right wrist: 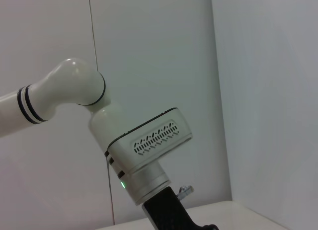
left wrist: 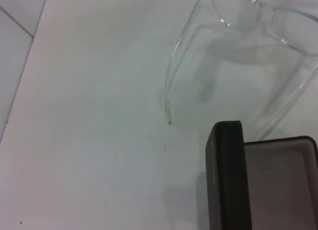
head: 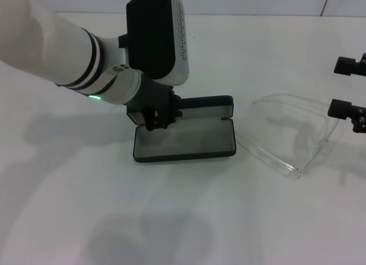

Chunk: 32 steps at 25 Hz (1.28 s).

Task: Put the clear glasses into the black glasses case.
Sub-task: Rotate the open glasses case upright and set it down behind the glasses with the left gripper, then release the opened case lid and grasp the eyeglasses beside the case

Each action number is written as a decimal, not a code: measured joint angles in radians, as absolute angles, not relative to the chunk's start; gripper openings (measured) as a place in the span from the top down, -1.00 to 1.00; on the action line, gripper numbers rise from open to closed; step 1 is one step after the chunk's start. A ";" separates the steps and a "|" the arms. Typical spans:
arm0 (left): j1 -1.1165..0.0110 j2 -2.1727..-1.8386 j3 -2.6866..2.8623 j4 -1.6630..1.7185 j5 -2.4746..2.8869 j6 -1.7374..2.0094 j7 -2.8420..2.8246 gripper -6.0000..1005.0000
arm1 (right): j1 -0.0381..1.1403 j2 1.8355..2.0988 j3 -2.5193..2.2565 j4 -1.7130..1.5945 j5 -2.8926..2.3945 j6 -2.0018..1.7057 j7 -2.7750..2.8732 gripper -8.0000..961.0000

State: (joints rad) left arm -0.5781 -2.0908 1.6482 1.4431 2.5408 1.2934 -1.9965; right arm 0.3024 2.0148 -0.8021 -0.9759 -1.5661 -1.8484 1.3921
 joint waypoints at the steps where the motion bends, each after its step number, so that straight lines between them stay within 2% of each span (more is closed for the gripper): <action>1: -0.578 -2.091 1.648 1.443 2.541 1.293 -1.998 0.52 | 0.303 2.015 -0.802 -0.973 -1.566 -1.848 1.392 -0.69; 15: -0.551 -2.090 1.603 1.525 2.415 1.338 -2.000 0.50 | 0.310 2.014 -0.802 -0.968 -1.566 -1.848 1.391 -0.69; 25: -0.428 -2.087 1.396 1.684 2.053 1.438 -1.889 0.50 | 0.311 2.013 -0.785 -0.949 -1.566 -1.846 1.391 -0.69; 32: -0.271 -2.088 1.192 1.451 1.385 1.600 -1.533 0.50 | 0.322 2.010 -0.775 -0.929 -1.568 -1.842 1.396 -0.69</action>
State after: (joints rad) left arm -0.2710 -2.0876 1.1920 1.4509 1.3848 1.5996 -1.5331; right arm 0.3220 2.0098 -0.7747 -0.9291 -1.5676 -1.8416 1.3964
